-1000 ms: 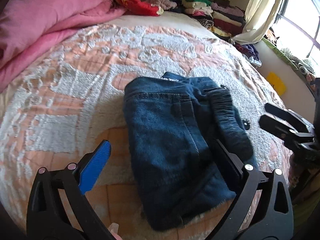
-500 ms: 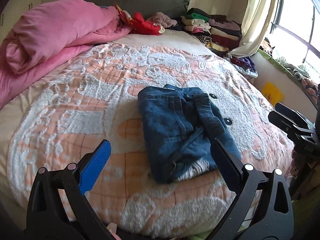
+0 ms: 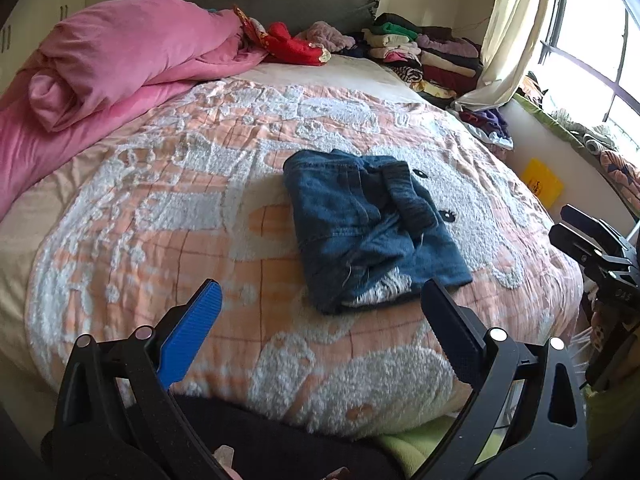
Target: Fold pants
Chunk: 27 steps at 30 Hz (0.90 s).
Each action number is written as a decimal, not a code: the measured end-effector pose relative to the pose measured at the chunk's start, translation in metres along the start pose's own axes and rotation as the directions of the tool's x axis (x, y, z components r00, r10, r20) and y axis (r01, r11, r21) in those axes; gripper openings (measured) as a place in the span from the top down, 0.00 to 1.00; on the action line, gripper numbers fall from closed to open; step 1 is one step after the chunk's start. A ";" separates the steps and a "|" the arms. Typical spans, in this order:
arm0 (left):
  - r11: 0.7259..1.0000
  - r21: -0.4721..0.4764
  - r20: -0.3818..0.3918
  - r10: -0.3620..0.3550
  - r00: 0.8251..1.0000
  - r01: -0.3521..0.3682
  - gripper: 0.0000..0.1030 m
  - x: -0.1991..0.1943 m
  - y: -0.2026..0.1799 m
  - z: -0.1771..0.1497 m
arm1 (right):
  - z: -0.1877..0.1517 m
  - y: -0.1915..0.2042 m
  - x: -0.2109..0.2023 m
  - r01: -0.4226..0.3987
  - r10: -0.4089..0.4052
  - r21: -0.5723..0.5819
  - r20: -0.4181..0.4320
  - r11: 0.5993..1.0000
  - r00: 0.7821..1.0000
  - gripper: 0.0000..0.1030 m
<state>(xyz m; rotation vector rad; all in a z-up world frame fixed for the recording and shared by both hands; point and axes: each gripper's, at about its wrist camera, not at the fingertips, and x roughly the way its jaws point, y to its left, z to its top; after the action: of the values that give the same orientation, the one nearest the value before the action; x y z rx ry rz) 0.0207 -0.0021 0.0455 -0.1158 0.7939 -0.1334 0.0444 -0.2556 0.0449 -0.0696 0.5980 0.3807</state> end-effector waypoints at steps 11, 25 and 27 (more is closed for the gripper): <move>1.000 0.000 -0.035 -0.008 0.999 0.008 0.09 0.004 -0.008 -0.031 | -0.035 0.000 -0.004 0.035 -0.032 0.033 -0.070 0.999 0.997 0.05; 1.000 -0.009 -0.061 0.001 0.998 -0.002 0.09 0.010 -0.010 -0.034 | -0.044 0.001 0.003 0.028 -0.024 0.048 -0.094 0.998 0.995 0.05; 1.000 -0.010 -0.061 0.002 0.998 -0.002 0.09 0.010 -0.010 -0.034 | -0.043 0.002 0.003 0.031 -0.027 0.047 -0.094 0.998 0.995 0.05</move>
<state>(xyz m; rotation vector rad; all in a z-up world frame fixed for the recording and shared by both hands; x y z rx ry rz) 0.0024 -0.0152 0.0163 -0.1208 0.8554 -0.1318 0.0233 -0.2604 0.0074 -0.0503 0.6975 0.3360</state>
